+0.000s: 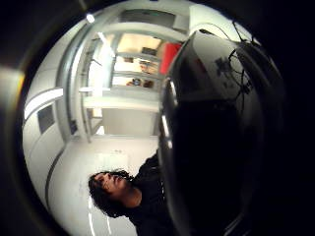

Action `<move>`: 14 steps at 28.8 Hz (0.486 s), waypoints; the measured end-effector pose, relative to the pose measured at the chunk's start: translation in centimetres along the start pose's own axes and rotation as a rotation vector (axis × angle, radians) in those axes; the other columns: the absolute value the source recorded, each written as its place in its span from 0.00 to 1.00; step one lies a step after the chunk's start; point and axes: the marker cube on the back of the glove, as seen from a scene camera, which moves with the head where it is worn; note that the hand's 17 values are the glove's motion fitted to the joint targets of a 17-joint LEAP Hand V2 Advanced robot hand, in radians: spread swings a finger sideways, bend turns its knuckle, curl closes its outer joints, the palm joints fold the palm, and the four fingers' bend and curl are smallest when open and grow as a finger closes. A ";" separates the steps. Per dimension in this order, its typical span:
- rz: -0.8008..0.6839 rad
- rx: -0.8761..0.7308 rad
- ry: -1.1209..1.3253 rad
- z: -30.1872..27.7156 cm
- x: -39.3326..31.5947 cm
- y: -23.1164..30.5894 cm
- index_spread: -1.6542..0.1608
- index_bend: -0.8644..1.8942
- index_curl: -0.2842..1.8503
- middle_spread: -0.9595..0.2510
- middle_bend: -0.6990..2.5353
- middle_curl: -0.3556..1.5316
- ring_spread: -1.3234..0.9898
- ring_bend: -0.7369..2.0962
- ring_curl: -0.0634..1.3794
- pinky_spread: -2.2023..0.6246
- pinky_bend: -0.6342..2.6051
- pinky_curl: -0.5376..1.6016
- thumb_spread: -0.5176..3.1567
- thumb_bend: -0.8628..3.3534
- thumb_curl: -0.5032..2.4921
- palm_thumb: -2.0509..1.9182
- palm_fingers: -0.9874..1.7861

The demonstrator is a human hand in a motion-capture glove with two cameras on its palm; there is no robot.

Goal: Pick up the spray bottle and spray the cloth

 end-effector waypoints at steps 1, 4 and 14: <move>0.028 -0.061 0.034 0.3 -0.4 0.0 0.78 0.42 0.40 0.66 0.44 0.50 0.49 0.52 0.40 0.68 0.36 0.46 0.48 0.22 0.36 0.78 0.84; 0.122 -0.275 0.110 1.5 -1.3 0.1 0.78 0.42 0.40 0.66 0.44 0.50 0.49 0.52 0.39 0.69 0.36 0.46 0.48 0.22 0.36 0.78 0.84; 0.337 -0.843 0.367 7.6 -0.8 1.3 0.78 0.42 0.41 0.66 0.44 0.50 0.50 0.52 0.39 0.70 0.35 0.46 0.49 0.22 0.37 0.78 0.82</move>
